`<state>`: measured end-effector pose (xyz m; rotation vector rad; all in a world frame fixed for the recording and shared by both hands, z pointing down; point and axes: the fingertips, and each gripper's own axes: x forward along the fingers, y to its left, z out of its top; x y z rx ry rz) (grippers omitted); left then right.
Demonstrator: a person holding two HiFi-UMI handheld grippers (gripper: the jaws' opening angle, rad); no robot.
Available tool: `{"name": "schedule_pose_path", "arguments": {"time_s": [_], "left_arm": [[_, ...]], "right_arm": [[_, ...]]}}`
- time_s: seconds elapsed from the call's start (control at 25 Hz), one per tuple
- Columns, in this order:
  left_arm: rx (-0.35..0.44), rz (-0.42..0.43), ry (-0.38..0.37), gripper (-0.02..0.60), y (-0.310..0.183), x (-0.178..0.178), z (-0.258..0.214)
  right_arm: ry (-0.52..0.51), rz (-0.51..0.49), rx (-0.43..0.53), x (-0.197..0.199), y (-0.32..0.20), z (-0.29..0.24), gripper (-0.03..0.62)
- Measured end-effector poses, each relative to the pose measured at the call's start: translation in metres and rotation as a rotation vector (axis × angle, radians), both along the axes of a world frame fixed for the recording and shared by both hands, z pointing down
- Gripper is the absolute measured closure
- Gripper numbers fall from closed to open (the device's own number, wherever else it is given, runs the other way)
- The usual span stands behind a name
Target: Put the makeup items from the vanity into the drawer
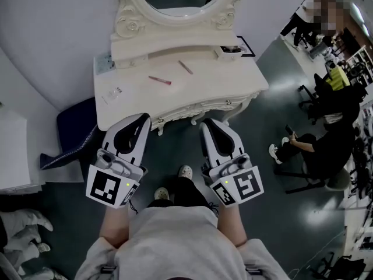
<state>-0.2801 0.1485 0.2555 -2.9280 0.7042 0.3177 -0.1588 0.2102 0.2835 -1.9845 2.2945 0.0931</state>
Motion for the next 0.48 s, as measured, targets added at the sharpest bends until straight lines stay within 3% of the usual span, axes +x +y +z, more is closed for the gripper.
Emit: {"name": "schedule_pose_path", "arguments": {"time_s": [0.48], "left_arm": [[0.009,-0.031,-0.007,0.571,-0.046,0.058,-0.007]], "right_arm": [[0.015,-0.047,0.017,0.056,-0.054,-0.009,0.558]]}}
